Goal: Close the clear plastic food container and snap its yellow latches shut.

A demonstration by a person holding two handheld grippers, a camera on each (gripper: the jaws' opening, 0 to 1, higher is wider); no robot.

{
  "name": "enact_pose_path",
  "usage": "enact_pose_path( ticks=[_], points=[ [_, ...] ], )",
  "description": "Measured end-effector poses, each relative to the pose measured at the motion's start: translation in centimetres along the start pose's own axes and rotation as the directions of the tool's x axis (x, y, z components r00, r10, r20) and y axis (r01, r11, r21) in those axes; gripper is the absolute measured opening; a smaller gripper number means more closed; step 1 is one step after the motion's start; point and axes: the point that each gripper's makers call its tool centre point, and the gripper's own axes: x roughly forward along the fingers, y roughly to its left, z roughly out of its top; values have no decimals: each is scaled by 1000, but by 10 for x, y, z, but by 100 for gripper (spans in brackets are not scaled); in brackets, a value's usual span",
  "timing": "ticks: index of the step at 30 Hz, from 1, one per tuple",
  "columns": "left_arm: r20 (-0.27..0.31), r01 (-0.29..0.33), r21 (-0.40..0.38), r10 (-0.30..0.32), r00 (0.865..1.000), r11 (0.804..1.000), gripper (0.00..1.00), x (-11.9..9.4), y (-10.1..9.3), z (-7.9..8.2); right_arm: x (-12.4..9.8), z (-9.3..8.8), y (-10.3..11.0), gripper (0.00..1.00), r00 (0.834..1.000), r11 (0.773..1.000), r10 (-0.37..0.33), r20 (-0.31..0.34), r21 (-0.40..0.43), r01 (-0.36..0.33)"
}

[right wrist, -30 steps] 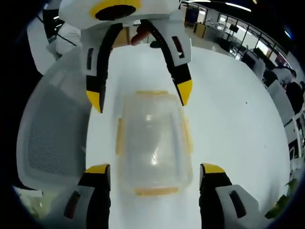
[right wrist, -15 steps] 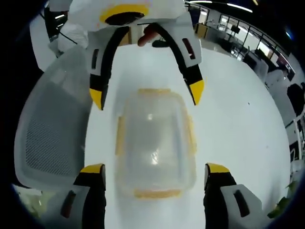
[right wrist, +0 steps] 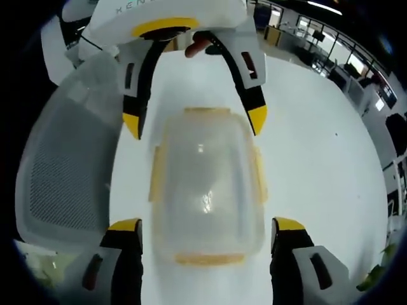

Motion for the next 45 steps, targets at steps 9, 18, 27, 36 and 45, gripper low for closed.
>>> enact_pose_path(
  ticks=[9, 18, 27, 36, 45],
  points=[
    [-10, -7, -1, 7, 1000, 1000, 92, 8, 2, -2, 6, 1, -4, 84, 1000, 1000, 6, -11, -16, -6],
    [-32, -18, 3, 19, 999, 1000, 92, 13, 6, -3, 11, -5, -3, 83, 999, 999, 11, -44, -40, -12],
    [-59, -57, -30, 56, 997, 998, 91, 17, 10, -2, 16, -11, -4, 84, 998, 999, 26, -55, -46, -29],
    [-77, -84, -77, 78, 994, 993, 81, 16, 10, -4, 16, -11, -4, 83, 997, 993, 54, -61, -102, -60],
    [-72, -94, -91, 88, 994, 991, 80, 16, 8, -5, 17, -10, -3, 82, 998, 994, 54, -15, -97, -55]
  ],
)
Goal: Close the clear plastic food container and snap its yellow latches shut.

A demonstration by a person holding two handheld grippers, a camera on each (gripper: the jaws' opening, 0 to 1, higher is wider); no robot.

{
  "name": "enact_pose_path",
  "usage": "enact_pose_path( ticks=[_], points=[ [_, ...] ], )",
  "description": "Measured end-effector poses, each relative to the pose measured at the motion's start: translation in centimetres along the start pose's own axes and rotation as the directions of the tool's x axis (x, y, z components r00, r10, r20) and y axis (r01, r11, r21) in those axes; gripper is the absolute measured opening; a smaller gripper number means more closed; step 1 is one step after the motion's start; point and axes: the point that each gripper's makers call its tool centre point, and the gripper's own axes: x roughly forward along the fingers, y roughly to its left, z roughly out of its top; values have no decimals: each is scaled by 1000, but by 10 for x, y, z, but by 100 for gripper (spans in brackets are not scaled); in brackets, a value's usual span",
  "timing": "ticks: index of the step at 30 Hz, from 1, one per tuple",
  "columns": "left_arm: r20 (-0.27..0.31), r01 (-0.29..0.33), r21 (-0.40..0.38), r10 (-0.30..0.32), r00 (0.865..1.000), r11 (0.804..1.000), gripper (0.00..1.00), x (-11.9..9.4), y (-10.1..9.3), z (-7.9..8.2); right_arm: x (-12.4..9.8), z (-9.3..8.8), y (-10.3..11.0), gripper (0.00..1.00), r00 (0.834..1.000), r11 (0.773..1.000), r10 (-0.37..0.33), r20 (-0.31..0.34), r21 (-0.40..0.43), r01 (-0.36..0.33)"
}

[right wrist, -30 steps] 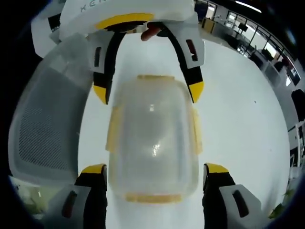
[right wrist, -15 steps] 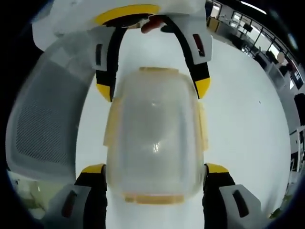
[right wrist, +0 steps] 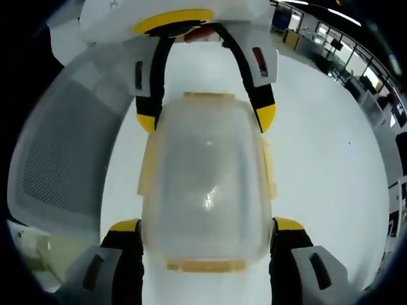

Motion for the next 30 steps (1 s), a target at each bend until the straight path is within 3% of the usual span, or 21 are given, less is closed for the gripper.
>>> enact_pose_path(
  ticks=[7, 13, 21, 30],
  points=[
    [-13, -6, -7, 6, 1000, 1000, 80, 0, -2, 0, 1, 0, 2, 82, 999, 1000, 7, -33, -10, -8],
    [-3, -12, -10, 12, 1000, 1000, 80, -1, -2, 0, -1, 0, 2, 82, 1000, 1000, 0, 2, 4, 0],
    [-31, -5, 5, 5, 1000, 1000, 80, 0, -2, 0, 1, 0, 3, 82, 1000, 1000, 0, -26, 9, 0],
    [-9, -12, -2, 12, 1000, 1000, 80, 1, -1, 1, 2, -1, 2, 82, 1000, 1000, -4, -24, 9, 4]
  ],
)
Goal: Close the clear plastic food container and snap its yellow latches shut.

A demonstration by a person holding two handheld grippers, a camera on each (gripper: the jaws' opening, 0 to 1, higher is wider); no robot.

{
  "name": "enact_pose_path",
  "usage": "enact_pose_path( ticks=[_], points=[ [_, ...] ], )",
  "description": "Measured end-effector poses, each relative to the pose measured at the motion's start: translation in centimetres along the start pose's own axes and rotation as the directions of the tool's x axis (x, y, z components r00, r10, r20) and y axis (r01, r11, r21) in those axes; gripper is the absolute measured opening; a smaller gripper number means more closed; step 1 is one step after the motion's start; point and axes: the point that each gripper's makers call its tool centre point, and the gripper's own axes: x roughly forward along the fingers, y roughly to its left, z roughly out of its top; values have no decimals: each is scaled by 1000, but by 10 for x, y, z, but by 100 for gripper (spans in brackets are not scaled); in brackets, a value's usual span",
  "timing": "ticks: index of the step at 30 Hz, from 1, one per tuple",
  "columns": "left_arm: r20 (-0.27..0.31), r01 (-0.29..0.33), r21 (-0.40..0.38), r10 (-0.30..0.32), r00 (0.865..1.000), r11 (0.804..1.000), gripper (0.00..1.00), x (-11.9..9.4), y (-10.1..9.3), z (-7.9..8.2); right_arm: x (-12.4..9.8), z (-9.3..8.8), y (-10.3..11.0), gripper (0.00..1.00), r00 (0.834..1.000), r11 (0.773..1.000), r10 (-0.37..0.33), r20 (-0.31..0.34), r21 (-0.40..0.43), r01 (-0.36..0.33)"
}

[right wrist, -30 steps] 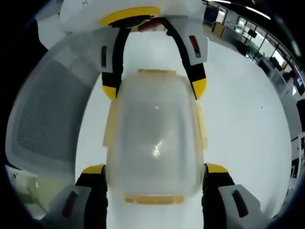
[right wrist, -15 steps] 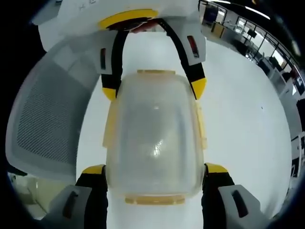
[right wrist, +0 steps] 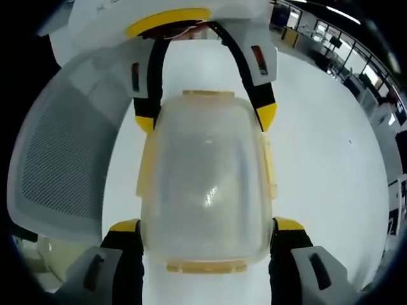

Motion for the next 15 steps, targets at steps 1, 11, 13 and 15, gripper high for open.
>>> enact_pose_path(
  ticks=[1, 11, 13, 15],
  points=[
    [-2, 0, 0, 0, 1000, 1000, 80, 0, 0, 0, 0, 0, 0, 82, 1000, 1000, 1, -5, -1, -1],
    [-24, -2, 0, 2, 1000, 1000, 80, -2, -2, -15, 5, 12, 2, 82, 1000, 1000, -3, -5, -3, 3],
    [-15, -3, -3, 3, 1000, 1000, 80, -3, -2, -16, 6, 14, 2, 82, 1000, 1000, -2, -5, -6, 2],
    [-10, -3, -7, 3, 1000, 1000, 80, -3, -3, -18, 6, 16, 3, 82, 1000, 1000, -1, -6, -8, 1]
  ],
)
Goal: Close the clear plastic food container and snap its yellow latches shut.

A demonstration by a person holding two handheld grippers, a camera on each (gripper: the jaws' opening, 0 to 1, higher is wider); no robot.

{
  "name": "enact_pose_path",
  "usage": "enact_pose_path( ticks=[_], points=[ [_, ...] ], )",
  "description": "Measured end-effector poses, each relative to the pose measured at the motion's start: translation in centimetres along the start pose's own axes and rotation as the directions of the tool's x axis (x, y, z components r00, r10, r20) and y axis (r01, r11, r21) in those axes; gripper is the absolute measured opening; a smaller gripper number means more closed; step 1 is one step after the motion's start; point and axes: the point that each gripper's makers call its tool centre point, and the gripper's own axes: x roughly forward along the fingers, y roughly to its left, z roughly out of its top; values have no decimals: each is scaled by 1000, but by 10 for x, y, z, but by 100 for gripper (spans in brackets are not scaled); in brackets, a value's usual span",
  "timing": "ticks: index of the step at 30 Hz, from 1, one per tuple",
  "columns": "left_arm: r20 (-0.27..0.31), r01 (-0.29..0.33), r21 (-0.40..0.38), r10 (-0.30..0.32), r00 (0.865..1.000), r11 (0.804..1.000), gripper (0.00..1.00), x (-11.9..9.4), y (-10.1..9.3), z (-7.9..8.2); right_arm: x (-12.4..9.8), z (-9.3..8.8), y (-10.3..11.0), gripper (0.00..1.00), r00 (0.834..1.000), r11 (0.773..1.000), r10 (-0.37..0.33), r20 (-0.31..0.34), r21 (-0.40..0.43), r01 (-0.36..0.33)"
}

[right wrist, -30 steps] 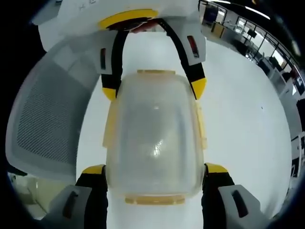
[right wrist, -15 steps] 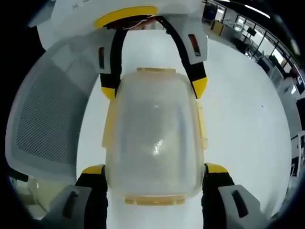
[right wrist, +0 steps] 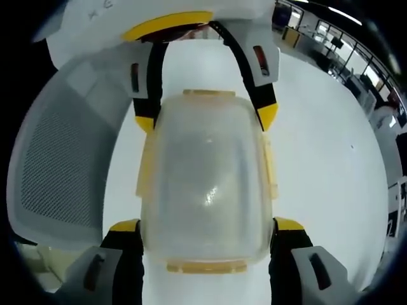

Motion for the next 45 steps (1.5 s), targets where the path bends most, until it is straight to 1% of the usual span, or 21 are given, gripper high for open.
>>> enact_pose_path(
  ticks=[7, 13, 17, 27, 41, 45],
  points=[
    [-7, -2, -3, 2, 1000, 1000, 80, -1, -1, -6, 4, 7, 0, 82, 1000, 1000, 1, -1, -3, -1],
    [-17, -4, -6, 4, 1000, 1000, 80, -4, -4, -17, 8, 17, 3, 82, 1000, 1000, 2, -1, -7, -2],
    [-16, -4, -8, 4, 1000, 1000, 80, -6, -6, -24, 11, 22, 4, 82, 1000, 1000, 2, -5, -9, -2],
    [-19, -4, -11, 4, 1000, 1000, 81, -7, -8, -33, 16, 32, 7, 82, 1000, 1000, 3, -9, -11, -3],
    [-13, -2, -16, 1, 1000, 1000, 81, -10, -8, -52, 22, 48, 6, 82, 1000, 1000, 3, -11, -12, -3],
    [-19, -1, -12, 1, 1000, 1000, 81, -12, -9, -58, 25, 54, 7, 82, 1000, 1000, 0, -10, -8, 0]
  ],
)
